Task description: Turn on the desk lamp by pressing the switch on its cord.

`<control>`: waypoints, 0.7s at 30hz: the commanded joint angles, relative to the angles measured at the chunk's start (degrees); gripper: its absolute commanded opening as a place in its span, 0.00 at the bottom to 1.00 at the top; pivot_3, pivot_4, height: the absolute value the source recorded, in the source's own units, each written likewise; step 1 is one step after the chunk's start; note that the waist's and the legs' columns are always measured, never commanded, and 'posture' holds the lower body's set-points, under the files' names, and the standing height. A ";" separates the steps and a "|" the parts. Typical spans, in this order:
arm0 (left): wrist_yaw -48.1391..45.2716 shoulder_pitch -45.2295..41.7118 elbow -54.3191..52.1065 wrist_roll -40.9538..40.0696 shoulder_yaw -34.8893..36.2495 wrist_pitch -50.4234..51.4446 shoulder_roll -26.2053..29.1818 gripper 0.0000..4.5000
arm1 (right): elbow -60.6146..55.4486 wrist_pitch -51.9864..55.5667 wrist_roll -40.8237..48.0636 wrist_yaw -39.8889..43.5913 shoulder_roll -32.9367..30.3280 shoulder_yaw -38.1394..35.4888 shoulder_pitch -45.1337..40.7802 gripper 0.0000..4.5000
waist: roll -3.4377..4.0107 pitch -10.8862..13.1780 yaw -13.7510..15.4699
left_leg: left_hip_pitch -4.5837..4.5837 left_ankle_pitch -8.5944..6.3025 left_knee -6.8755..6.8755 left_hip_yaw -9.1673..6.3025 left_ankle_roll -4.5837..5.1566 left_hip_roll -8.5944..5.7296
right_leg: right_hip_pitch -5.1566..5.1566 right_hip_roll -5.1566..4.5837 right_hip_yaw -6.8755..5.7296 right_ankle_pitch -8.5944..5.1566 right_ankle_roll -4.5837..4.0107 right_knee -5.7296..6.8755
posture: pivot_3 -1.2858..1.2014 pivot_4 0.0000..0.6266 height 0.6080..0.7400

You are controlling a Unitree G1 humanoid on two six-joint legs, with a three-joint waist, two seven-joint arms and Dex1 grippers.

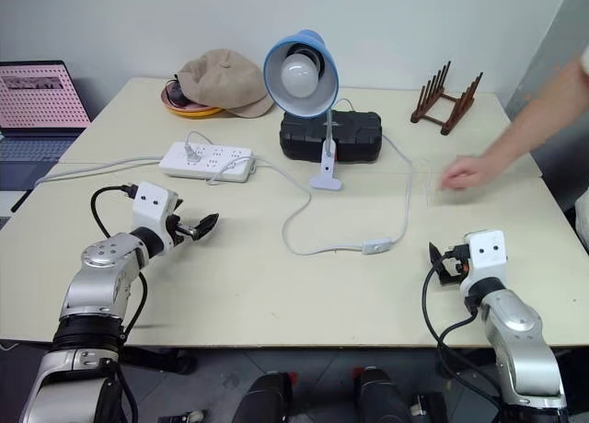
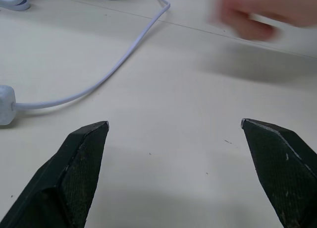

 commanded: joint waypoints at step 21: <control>-28.34 0.14 -40.36 -15.99 -14.94 16.40 4.93 0.99 | 32.00 -10.40 -0.72 59.76 -23.28 23.25 -37.38 1.00 | -0.01 0.08 -0.33 | -0.08 -0.02 -0.04 0.18 0.01 -0.02 | -0.05 -0.10 0.01 -0.02 0.01 -0.21 | 0.52 0.24 1.00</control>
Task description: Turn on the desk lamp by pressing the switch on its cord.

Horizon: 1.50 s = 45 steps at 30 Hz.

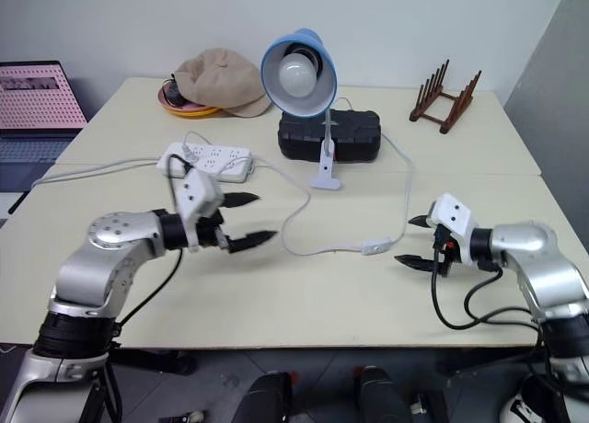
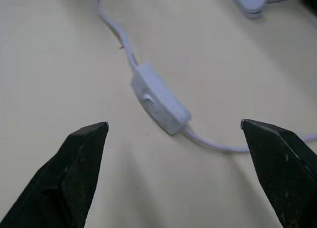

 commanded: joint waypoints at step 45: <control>8.98 2.41 -2.83 -30.90 6.87 32.07 -10.41 1.00 | -3.25 41.95 19.34 12.22 7.27 -7.76 -9.67 0.08 | 0.15 0.09 -0.73 | -0.02 0.01 0.11 -0.32 0.00 0.00 | -0.03 0.14 -0.08 0.05 0.10 0.32 | 0.52 0.24 1.00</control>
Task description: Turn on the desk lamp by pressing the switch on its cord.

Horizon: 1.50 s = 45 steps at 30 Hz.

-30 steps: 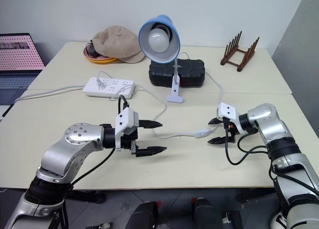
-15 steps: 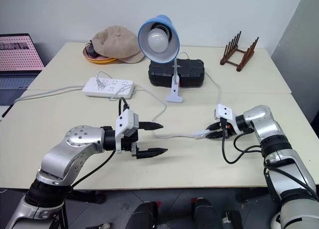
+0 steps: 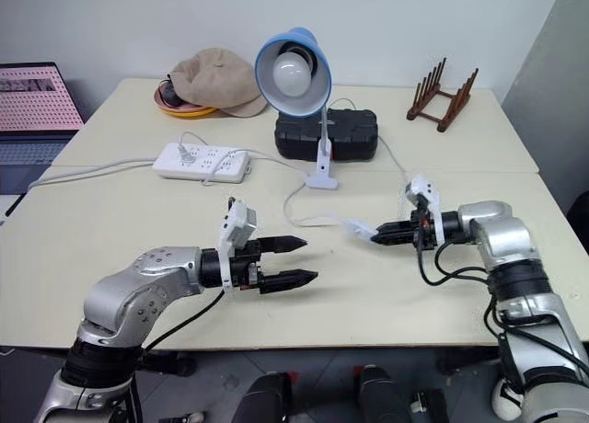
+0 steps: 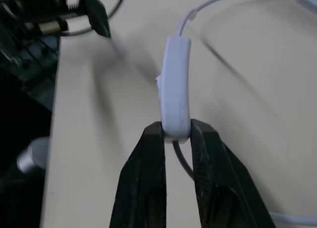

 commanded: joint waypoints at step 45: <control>6.34 -12.13 9.60 -20.29 6.82 15.28 -8.53 0.11 | -22.28 26.76 29.13 -16.97 -1.35 -7.96 3.01 0.08 | 0.00 0.00 -0.08 | -0.16 -0.01 0.02 -0.04 0.00 -0.01 | -0.07 0.05 0.01 -0.05 -0.08 -0.19 | 0.52 0.24 1.00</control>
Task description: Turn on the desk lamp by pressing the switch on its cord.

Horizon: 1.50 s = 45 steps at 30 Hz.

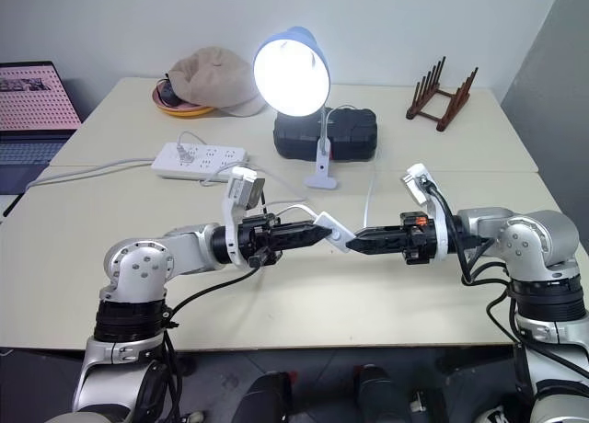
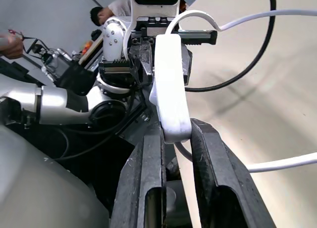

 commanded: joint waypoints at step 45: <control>-12.67 7.71 -3.50 39.21 -6.63 -38.66 29.57 1.00 | -3.31 -39.63 -33.86 2.35 -9.56 7.20 6.51 0.91 | 0.01 0.08 1.00 | -0.36 -0.01 -0.33 0.32 -0.03 0.02 | -0.61 -0.11 0.08 0.02 0.04 -0.01 | 0.52 0.24 1.00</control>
